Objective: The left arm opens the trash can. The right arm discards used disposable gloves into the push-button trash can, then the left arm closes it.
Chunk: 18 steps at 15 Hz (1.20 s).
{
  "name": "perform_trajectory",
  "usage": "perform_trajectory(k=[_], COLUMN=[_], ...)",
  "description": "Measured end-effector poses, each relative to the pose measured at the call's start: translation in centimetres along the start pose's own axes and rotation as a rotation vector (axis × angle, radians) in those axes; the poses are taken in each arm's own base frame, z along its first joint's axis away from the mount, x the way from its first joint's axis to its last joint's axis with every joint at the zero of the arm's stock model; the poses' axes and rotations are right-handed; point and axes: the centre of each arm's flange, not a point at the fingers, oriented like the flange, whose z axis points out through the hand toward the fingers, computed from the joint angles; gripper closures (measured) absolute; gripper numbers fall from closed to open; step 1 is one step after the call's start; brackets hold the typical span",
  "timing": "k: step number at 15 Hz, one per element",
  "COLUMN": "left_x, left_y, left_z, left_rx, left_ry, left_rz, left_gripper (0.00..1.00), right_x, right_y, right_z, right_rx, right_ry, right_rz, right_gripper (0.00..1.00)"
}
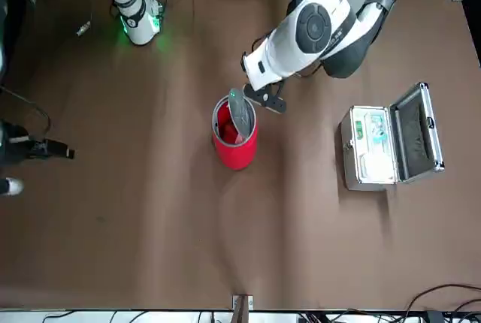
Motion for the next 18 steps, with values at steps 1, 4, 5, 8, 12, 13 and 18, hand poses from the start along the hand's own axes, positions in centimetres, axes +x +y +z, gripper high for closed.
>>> perform_trajectory(k=[1, 4, 5, 8, 12, 13, 18], left_x=[0.2, 0.7, 1.0, 2.4, 3.6, 3.5, 4.0], left_y=[-0.1, 0.3, 0.4, 0.9, 1.7, 2.2, 3.0], left_z=[0.2, 1.3, 1.5, 1.8, 2.5, 3.0, 4.3], left_rx=[-0.001, -0.018, -0.027, -0.086, -0.143, -0.149, -0.155], left_ry=[-0.004, -0.004, 0.002, 0.065, 0.117, 0.118, 0.141], left_rz=[-0.015, -0.028, -0.032, -0.084, -0.126, -0.127, -0.119], left_gripper=[0.85, 0.99, 0.99, 0.99, 0.99, 0.99, 0.99], right_x=[-0.7, -3.0, -4.0, -6.1, -6.1, -6.3, -10.5], right_y=[0.1, 0.1, 0.4, 0.5, -3.3, -4.0, -3.8], right_z=[-1.4, -5.5, -6.7, -8.6, -7.5, -7.1, -8.0], right_rx=[-0.009, -0.040, -0.056, -0.150, -0.178, -0.181, -0.198], right_ry=[0.023, 0.088, 0.094, 0.091, 0.092, 0.101, 0.073], right_rz=[0.005, 0.018, 0.028, 0.075, 0.026, 0.013, -0.075], right_gripper=[0.01, 0.01, 0.01, 0.02, 0.02, 0.02, 0.01])
